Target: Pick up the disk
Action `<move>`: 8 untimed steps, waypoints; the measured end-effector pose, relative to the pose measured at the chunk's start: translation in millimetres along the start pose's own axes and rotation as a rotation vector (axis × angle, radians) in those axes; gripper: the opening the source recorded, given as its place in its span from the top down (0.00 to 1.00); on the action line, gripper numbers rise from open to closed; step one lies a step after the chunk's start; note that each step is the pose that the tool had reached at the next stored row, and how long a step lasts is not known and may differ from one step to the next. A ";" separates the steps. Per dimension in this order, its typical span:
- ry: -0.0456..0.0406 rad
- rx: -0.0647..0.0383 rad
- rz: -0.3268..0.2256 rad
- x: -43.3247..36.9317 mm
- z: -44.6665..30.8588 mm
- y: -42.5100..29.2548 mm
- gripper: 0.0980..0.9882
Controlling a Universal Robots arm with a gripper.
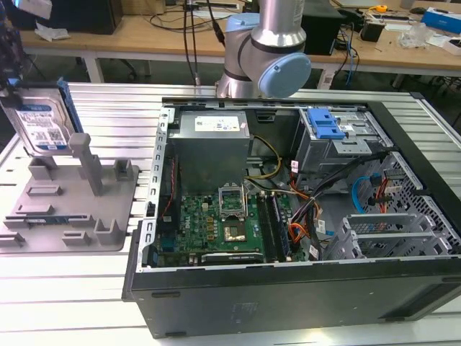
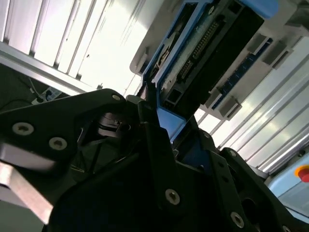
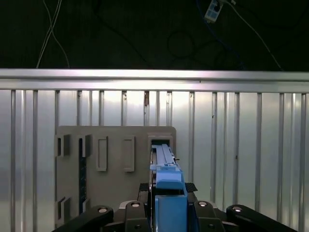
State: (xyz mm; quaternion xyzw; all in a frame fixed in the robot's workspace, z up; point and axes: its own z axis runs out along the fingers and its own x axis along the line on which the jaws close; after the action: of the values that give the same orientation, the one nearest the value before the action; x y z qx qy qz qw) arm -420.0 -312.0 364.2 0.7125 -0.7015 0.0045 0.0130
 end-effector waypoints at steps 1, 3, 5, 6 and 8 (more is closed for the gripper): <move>0.0000 0.000 0.000 0.1 -5.0 0.1 0.70; 0.0000 0.000 0.000 0.4 -14.7 0.2 0.70; 0.0000 0.000 0.000 0.6 -26.0 0.3 0.70; 0.0000 0.000 0.000 0.8 -32.3 0.4 0.70; 0.0000 0.000 0.000 1.0 -42.9 0.5 0.70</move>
State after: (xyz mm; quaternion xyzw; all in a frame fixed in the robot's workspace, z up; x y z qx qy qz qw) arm -420.0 -312.0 407.1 0.7125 -0.7015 0.0045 0.0130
